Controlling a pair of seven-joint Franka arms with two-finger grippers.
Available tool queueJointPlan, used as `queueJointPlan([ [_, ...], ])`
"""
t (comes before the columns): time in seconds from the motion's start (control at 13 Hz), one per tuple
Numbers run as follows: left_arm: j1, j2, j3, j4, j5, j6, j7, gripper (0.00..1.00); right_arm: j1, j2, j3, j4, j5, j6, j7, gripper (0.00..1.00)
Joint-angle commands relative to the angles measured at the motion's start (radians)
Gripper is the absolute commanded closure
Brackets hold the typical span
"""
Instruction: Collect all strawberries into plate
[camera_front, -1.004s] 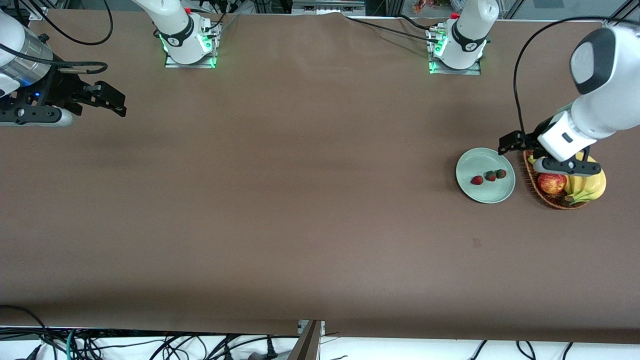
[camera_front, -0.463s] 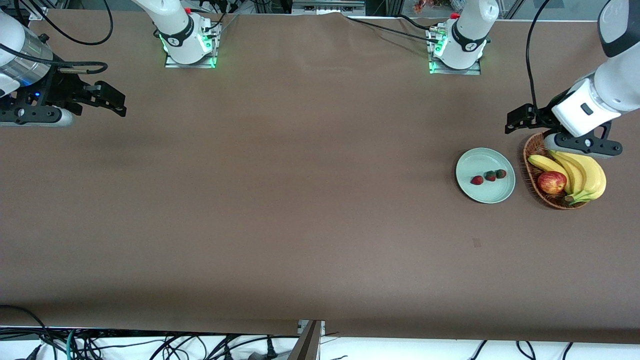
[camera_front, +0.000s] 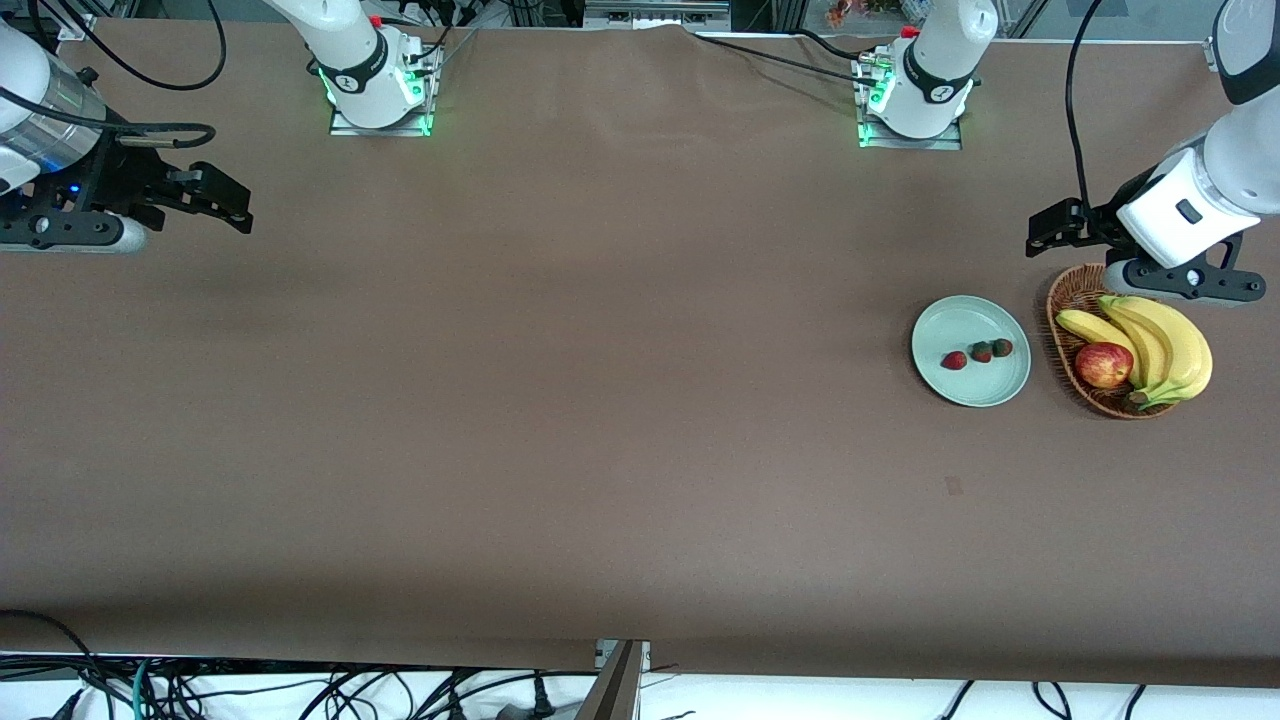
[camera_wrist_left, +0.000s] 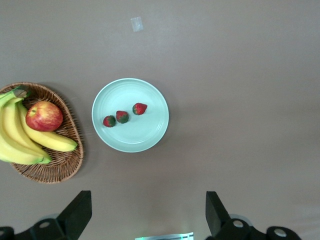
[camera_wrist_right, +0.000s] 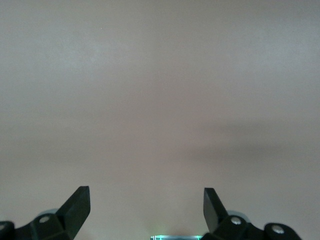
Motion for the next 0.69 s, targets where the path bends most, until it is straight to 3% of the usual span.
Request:
queueJointPlan([
  [0.0,0.008,0.011,-0.013,0.042,0.025,-0.034,-0.012,0.0,-0.013,0.007,0.012,0.025,-0.005,-0.022,-0.008,0.0],
  [0.62,0.011,0.017,-0.009,0.056,0.028,-0.025,-0.009,0.0,-0.013,0.007,0.012,0.025,-0.005,-0.022,-0.008,0.0],
])
